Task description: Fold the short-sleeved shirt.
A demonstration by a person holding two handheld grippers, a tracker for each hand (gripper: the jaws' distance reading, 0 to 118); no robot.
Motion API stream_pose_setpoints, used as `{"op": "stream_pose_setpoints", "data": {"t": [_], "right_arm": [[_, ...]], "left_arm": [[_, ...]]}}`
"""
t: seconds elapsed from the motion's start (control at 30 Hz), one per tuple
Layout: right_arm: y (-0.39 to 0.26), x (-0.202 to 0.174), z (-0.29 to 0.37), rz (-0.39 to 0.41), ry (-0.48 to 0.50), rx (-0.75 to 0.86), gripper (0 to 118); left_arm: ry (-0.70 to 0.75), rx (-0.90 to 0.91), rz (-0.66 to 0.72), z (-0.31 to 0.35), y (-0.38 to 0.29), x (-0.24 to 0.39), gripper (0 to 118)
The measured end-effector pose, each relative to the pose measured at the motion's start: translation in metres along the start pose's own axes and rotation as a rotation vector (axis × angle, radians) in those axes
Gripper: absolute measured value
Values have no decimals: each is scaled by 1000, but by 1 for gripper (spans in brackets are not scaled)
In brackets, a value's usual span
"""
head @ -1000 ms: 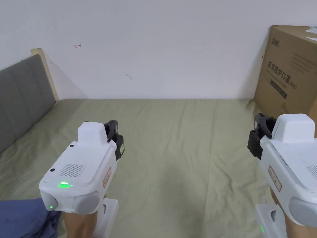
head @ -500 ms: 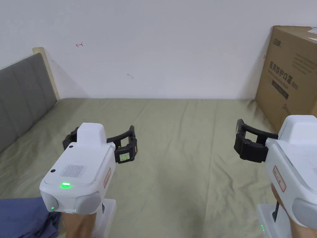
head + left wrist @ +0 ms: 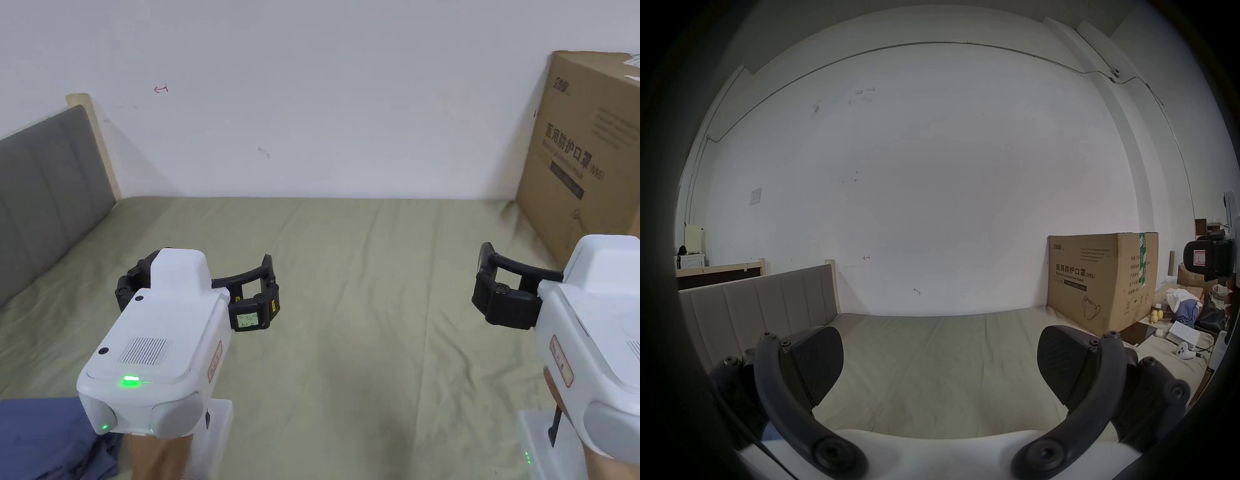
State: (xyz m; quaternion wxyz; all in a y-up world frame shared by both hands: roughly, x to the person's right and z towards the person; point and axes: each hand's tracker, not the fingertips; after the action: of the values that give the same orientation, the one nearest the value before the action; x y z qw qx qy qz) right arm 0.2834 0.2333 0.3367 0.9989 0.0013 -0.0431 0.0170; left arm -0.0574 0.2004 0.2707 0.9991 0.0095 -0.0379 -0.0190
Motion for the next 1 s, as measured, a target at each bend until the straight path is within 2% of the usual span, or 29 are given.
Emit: {"op": "stream_pose_setpoints", "data": {"t": [1.0], "right_arm": [[0, -1, 1, 1, 0, 8, 118]], "left_arm": [[1, 7, -13, -3, -4, -2, 118]]}}
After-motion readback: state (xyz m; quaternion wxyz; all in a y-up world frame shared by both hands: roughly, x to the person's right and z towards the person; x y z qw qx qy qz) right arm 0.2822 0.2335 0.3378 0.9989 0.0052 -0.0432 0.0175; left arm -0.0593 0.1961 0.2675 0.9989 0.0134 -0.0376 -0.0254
